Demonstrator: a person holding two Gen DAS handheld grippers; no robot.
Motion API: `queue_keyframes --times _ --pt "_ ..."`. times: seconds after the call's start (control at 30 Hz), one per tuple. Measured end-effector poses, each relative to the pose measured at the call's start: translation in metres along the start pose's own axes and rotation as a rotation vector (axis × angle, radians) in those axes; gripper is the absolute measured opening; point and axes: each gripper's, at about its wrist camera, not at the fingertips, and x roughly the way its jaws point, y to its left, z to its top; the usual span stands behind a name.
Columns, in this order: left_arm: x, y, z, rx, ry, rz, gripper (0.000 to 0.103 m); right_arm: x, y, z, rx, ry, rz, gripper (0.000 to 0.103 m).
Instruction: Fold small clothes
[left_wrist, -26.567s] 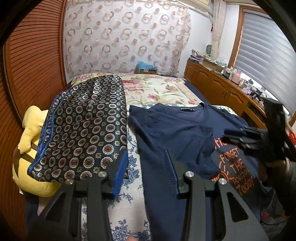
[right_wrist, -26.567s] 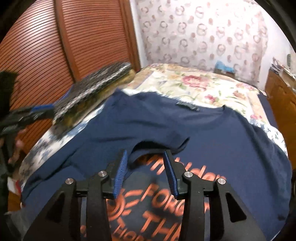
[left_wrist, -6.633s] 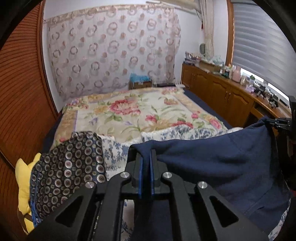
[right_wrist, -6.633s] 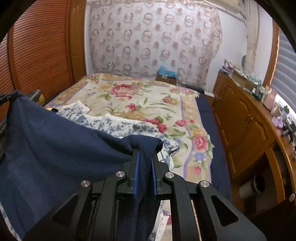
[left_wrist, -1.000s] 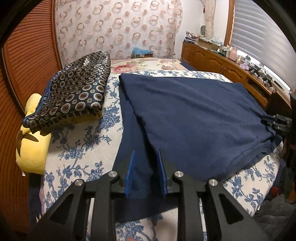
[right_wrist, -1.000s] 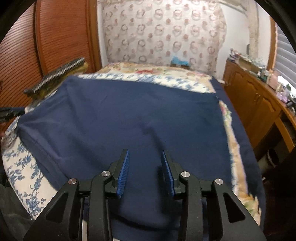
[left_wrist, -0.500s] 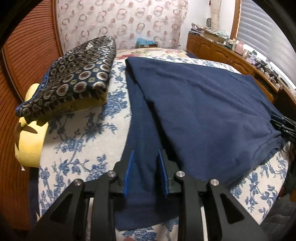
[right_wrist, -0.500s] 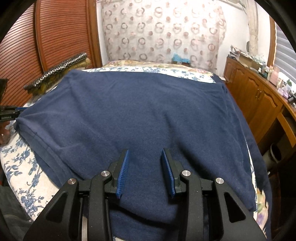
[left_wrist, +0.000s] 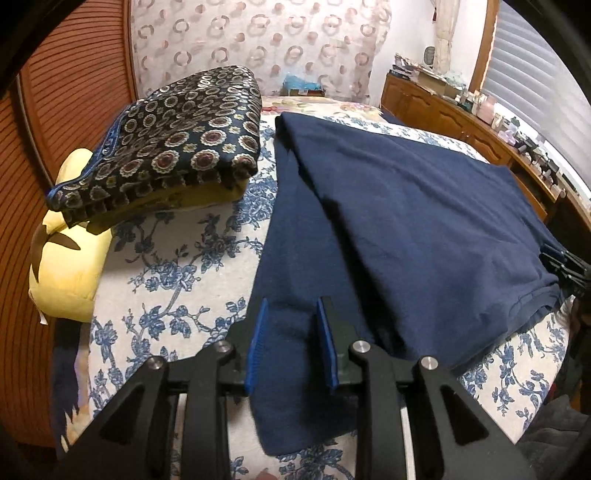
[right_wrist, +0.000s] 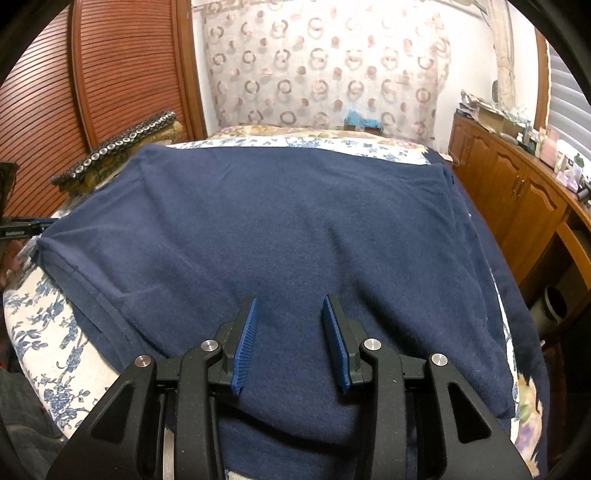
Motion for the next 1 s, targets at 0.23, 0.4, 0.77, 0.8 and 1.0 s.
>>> queue_keyframes --times 0.23,0.4,0.77,0.8,1.0 --pt "0.000 0.010 0.001 -0.016 0.005 0.010 0.026 -0.001 -0.001 -0.001 0.001 -0.007 -0.001 0.036" --pt "0.005 0.012 0.004 -0.067 0.020 -0.126 0.033 -0.002 -0.001 -0.002 0.004 -0.010 0.002 0.036" --pt "0.014 -0.012 0.016 -0.089 0.064 -0.315 0.034 -0.003 -0.001 -0.001 0.005 -0.012 0.004 0.036" --pt "0.012 -0.015 0.017 -0.089 0.062 -0.317 0.034 -0.003 -0.001 -0.001 0.008 -0.013 0.006 0.036" --pt "0.002 -0.004 0.020 -0.096 0.038 -0.351 0.034 -0.003 -0.001 -0.001 0.006 -0.013 0.004 0.036"
